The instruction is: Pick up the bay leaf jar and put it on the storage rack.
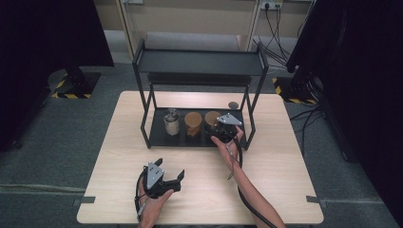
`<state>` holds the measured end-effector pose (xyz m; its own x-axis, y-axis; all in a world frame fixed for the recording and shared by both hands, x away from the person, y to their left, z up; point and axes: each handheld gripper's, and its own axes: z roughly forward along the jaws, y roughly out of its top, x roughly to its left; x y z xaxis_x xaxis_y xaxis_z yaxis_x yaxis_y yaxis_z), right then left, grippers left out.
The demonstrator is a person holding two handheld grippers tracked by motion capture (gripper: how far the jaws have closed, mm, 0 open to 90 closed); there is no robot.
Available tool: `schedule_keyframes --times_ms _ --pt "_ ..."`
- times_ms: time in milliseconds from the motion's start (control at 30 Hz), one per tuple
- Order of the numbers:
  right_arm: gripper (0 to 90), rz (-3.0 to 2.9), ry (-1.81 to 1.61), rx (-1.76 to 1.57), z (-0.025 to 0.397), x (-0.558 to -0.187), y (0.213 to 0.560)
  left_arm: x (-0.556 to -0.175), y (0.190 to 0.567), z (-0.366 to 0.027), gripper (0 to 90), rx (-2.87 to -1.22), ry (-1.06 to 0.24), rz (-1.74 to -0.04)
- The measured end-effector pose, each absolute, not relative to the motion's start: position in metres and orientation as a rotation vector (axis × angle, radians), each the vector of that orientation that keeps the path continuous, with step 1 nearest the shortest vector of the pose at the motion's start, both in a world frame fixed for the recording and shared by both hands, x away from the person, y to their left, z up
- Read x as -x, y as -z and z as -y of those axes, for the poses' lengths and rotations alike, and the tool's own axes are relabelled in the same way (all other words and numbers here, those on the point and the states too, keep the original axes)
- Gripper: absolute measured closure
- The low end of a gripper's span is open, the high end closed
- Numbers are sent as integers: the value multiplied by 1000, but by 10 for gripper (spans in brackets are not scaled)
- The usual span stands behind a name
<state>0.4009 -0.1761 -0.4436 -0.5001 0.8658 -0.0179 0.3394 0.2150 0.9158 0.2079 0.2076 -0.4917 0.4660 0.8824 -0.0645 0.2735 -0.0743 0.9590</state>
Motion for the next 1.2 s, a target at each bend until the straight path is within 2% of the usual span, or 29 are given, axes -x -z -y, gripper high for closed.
schedule_keyframes --times_ms 1067,1133,1200 --pt "257 -1948 -1240 -1115 173 -403 451 -208 492 -208 46 -1609 -689 -1024" --pt "248 -1944 -1245 -1124 173 -402 452 -208 492 -208 46 -1610 -689 -1024" --pt "201 -1940 -1261 -1153 176 -402 451 -208 492 -207 46 -1612 -690 -1024"
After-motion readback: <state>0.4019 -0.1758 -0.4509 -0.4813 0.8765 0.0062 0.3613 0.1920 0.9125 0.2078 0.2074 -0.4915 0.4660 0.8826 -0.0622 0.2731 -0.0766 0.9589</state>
